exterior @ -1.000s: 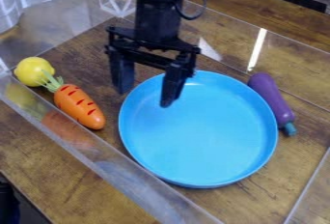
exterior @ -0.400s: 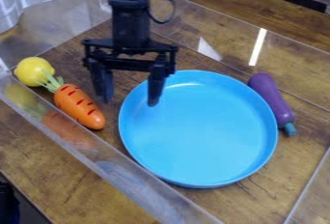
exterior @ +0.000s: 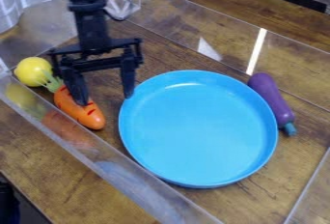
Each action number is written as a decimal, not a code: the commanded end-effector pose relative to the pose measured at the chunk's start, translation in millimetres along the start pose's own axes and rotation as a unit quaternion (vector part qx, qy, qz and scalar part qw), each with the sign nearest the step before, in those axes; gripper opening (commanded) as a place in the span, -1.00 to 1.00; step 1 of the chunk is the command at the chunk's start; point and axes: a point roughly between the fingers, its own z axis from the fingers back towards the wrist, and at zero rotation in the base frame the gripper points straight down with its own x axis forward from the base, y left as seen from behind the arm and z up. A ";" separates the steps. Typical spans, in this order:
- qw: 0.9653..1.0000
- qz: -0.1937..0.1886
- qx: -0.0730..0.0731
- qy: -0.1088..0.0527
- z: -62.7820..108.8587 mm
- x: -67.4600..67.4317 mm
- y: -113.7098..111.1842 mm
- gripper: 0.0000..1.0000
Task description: Move the carrot to the right side
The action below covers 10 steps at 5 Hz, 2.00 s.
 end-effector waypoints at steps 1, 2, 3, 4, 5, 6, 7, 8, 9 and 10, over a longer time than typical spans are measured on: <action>0.995 0.080 -0.053 -0.023 13.3 10.4 10.1 1.00; 0.990 0.122 -0.070 -0.026 9.3 19.1 13.6 1.00; 0.986 0.144 -0.080 -0.029 5.4 29.8 15.4 1.00; 0.984 0.155 -0.086 -0.035 -0.3 38.9 17.0 1.00; 0.983 0.159 -0.089 -0.038 -5.7 43.7 14.5 1.00; 0.982 0.162 -0.092 -0.039 -9.1 47.6 12.8 -1.00; 0.982 0.158 -0.093 -0.040 -6.1 48.1 11.4 -1.00; 0.983 0.149 -0.094 -0.042 -0.5 46.8 11.4 -1.00; 0.984 0.141 -0.095 -0.044 4.5 45.8 11.8 -1.00; 0.985 0.133 -0.096 -0.046 9.4 44.8 11.9 -1.00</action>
